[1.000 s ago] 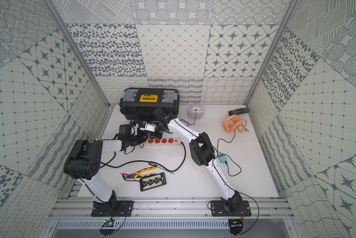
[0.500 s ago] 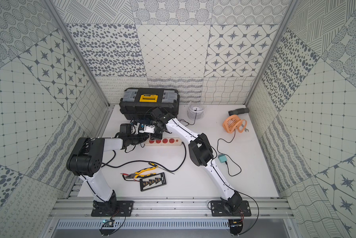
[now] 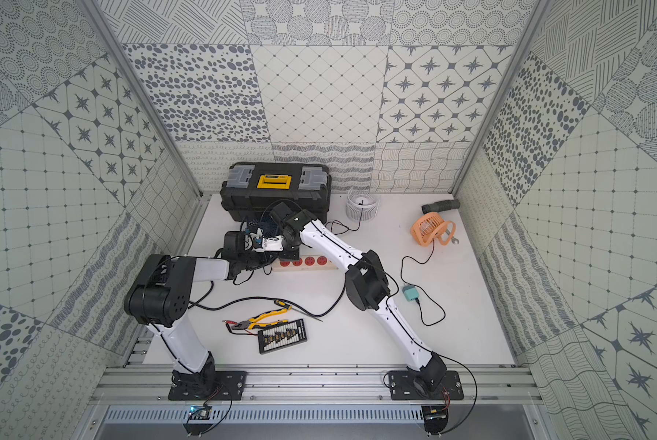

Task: Plug the desk fan into the power strip
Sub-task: Insert the plug into the socket.

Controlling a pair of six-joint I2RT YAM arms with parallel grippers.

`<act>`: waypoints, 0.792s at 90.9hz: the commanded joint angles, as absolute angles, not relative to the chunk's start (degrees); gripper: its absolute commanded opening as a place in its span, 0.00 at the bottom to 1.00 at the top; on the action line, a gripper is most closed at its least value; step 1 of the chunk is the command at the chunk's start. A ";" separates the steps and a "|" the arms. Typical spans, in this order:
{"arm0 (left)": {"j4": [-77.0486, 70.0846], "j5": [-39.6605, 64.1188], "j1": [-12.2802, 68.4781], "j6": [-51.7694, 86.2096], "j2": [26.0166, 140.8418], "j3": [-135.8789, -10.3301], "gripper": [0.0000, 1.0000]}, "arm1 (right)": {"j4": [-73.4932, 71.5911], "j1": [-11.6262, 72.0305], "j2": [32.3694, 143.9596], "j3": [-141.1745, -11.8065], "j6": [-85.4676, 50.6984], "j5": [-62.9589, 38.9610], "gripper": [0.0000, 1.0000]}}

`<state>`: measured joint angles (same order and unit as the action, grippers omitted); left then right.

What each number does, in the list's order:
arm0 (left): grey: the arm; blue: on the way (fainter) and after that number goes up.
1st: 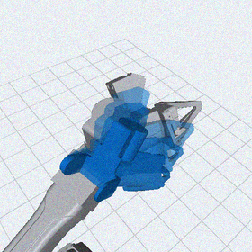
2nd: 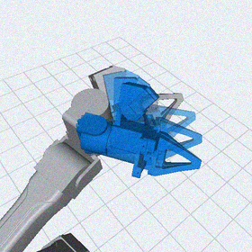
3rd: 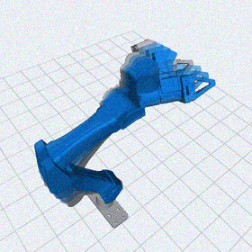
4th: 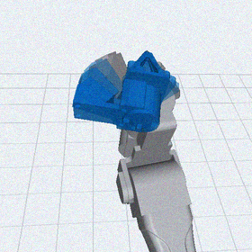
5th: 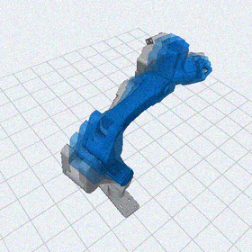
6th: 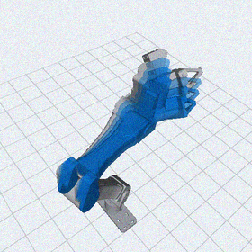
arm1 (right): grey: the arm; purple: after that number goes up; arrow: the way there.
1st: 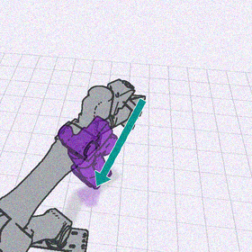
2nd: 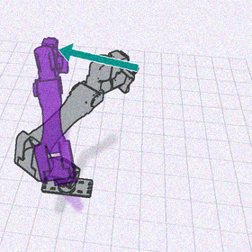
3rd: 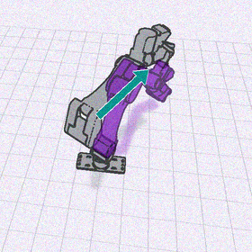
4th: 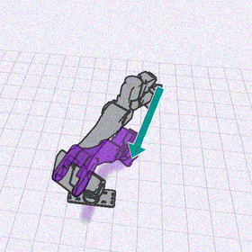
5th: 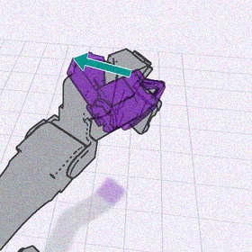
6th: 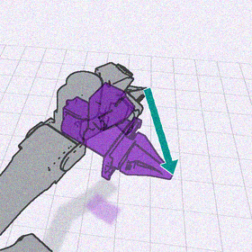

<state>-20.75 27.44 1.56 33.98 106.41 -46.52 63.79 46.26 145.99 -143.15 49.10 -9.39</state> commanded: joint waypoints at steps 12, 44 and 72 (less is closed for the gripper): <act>-20.84 32.00 1.55 36.77 101.23 -40.73 0.24 | 69.17 45.67 154.06 -144.29 55.41 -4.35 0.02; -24.31 35.67 -0.16 39.73 98.99 -37.40 0.27 | 69.50 45.73 158.81 -147.54 60.35 -1.58 0.00; -32.25 37.79 -0.44 44.26 98.46 -34.55 0.33 | 69.75 45.62 159.12 -148.11 60.09 -2.34 0.04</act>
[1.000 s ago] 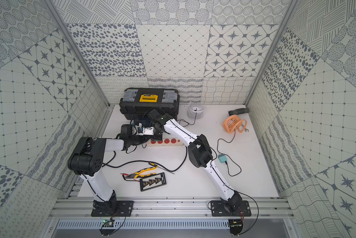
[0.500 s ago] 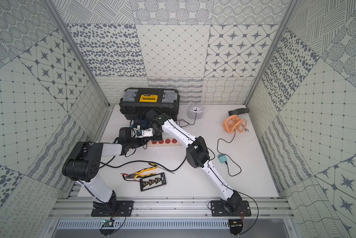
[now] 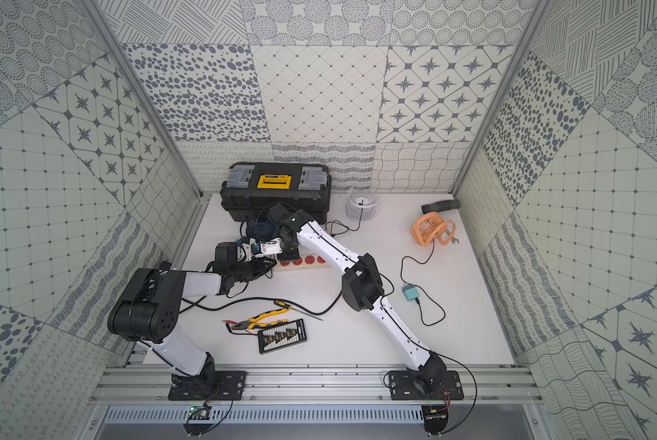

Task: Plug the desk fan into the power strip
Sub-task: Insert the plug into the socket.

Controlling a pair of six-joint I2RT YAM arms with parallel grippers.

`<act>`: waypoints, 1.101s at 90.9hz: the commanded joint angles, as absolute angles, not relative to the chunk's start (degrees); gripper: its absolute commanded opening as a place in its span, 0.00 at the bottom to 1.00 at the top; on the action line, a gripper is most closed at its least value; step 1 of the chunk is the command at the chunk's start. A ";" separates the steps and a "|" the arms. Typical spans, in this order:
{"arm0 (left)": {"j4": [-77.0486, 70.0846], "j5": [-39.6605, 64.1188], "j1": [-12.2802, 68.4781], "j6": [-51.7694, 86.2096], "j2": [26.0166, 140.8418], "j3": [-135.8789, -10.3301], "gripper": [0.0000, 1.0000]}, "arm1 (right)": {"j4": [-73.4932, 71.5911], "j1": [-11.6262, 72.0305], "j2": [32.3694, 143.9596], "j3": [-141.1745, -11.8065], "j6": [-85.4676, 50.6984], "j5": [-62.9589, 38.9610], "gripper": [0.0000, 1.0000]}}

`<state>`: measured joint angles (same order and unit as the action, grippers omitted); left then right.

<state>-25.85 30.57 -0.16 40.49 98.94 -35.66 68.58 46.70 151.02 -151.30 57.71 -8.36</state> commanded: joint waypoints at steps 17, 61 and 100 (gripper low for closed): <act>-32.26 37.97 -0.47 44.92 100.22 -35.21 0.35 | 68.93 45.62 155.53 -148.18 57.31 -9.87 0.12; -21.82 35.42 -0.48 38.50 99.87 -41.23 0.45 | 74.08 44.74 154.74 -147.71 43.79 -12.70 0.08; -17.94 36.64 0.68 36.41 97.75 -37.39 0.41 | 73.77 47.78 141.98 -129.25 37.62 -12.85 0.04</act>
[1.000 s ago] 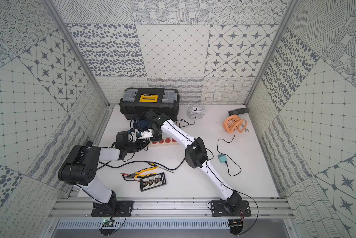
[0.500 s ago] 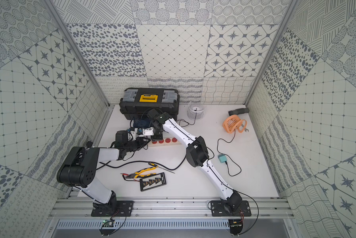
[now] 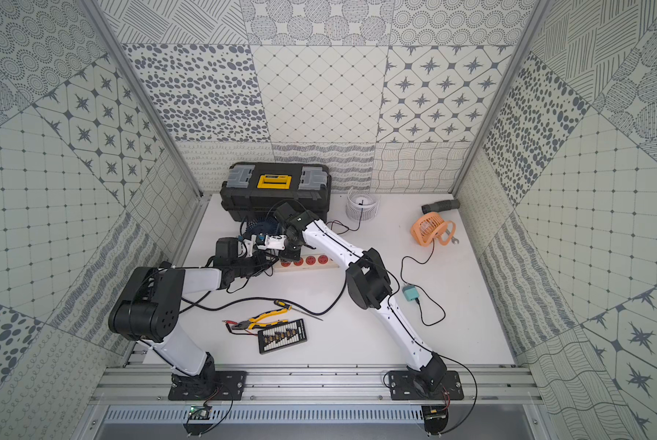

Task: Plug the desk fan into the power strip
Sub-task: Insert the plug into the socket.

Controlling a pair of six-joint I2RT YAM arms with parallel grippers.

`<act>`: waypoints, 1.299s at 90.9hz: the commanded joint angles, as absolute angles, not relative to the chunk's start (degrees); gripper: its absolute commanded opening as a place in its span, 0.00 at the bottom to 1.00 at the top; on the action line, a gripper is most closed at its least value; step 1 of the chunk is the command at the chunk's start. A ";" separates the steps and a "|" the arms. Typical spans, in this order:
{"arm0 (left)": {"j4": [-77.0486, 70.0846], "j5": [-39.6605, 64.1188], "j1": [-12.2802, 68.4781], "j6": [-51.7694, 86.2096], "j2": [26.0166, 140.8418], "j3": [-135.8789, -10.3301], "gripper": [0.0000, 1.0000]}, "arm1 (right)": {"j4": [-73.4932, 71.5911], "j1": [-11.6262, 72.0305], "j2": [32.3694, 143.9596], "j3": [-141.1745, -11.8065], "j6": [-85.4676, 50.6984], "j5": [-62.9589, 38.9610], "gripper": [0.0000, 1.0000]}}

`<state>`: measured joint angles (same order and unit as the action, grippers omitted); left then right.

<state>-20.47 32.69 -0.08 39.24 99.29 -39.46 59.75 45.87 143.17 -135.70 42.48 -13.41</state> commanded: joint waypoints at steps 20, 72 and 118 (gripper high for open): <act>-17.39 38.30 1.19 36.21 97.42 -36.40 0.38 | 72.25 49.83 134.61 -119.40 34.40 -11.54 0.03; -15.53 39.02 5.52 37.02 90.72 -30.54 0.34 | 65.01 51.57 130.10 -107.84 41.30 -1.00 0.00; -19.66 42.04 5.72 39.51 91.95 -28.59 0.31 | 64.39 47.36 135.33 -102.29 38.16 -4.60 0.00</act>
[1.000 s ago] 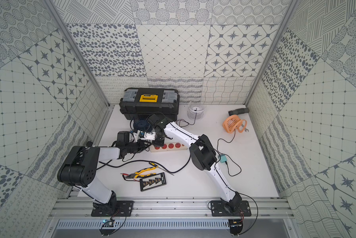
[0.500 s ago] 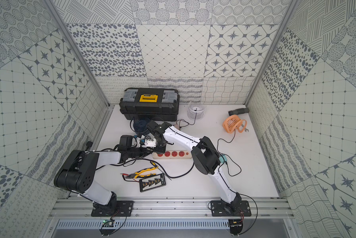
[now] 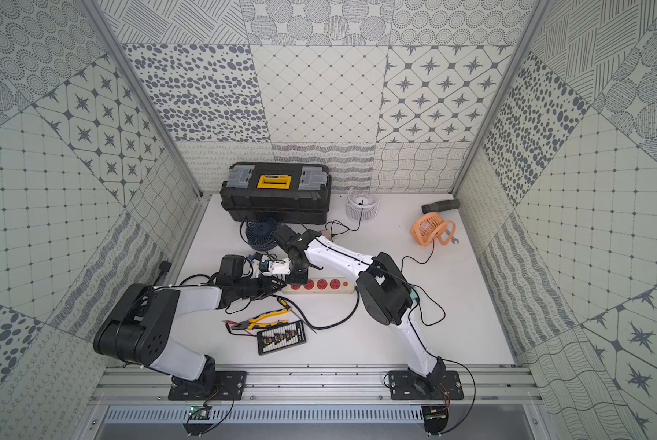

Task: Plug the desk fan into the power strip
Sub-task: Insert the plug into the socket.

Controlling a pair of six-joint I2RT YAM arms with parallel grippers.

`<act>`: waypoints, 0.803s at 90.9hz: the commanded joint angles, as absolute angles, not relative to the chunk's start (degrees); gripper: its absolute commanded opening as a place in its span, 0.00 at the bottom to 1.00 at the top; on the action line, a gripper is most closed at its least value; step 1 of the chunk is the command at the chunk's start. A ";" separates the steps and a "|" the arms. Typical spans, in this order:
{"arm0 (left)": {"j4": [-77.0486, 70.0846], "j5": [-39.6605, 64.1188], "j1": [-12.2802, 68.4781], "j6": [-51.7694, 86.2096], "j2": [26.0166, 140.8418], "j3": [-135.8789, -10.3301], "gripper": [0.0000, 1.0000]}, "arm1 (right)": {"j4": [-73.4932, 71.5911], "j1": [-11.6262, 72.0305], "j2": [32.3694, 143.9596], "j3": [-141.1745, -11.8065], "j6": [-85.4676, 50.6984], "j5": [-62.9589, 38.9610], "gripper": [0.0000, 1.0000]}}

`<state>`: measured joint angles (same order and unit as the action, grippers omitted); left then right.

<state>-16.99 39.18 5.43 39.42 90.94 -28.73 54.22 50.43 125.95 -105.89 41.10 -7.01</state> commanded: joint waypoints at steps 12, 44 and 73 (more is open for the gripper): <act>-21.00 42.14 5.72 40.32 92.63 -28.47 0.29 | 68.04 47.77 138.76 -103.53 34.96 -2.55 0.00; -20.42 41.84 5.80 39.55 92.90 -28.04 0.27 | 63.80 49.85 140.48 -96.26 35.84 4.76 0.00; -19.42 41.05 5.83 38.59 92.54 -28.04 0.26 | 63.90 50.19 143.52 -96.58 37.25 4.85 0.00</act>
